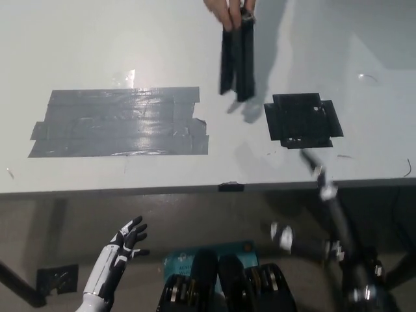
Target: A person hands a stapler to the robot and the robot grabs it with its right hand and places it on the desk infront of it
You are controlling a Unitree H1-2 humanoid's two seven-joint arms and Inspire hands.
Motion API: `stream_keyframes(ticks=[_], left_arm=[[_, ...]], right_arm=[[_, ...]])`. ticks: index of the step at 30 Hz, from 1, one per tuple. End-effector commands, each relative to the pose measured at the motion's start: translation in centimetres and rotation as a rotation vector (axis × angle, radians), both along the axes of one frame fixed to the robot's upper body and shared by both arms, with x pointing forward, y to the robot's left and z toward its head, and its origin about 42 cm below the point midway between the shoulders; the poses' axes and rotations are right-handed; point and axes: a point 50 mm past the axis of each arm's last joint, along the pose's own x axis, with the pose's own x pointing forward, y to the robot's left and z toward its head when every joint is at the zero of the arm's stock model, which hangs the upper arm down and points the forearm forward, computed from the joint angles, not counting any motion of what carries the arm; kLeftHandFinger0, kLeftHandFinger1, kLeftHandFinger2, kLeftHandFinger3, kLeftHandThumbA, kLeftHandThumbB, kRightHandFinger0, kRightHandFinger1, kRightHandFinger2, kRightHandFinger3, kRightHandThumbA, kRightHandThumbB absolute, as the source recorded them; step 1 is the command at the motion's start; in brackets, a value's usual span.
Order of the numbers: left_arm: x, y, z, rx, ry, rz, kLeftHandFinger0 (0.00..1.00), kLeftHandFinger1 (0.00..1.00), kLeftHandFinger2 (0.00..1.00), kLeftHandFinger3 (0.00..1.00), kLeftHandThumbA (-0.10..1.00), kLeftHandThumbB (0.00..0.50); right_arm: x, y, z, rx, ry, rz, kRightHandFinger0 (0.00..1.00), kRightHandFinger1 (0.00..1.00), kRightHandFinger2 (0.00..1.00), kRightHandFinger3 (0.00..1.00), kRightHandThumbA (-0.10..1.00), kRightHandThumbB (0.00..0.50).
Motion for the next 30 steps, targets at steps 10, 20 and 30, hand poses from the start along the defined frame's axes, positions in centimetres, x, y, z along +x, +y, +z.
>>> stream_keyframes(ticks=[10, 20, 30], left_arm=[[0.6, -0.1, 1.1, 0.000, -0.064, -0.023, 0.76, 0.89, 0.89, 0.91, 0.93, 0.411], [1.0, -0.1, 1.6, 0.002, -0.065, -0.017, 0.76, 0.88, 0.89, 0.91, 0.94, 0.430], [1.4, -0.1, 2.0, 0.001, -0.082, -0.022, 0.75, 0.87, 0.88, 0.90, 0.94, 0.431]], right_arm=[[9.7, 2.4, 5.4, -0.062, 0.041, -0.082, 1.00, 1.00, 1.00, 1.00, 1.00, 0.316], [16.5, 3.0, 6.0, -0.017, 0.151, -0.101, 1.00, 1.00, 1.00, 1.00, 1.00, 0.345], [18.2, 4.3, 8.2, -0.018, 0.143, -0.083, 1.00, 1.00, 1.00, 1.00, 1.00, 0.391]])
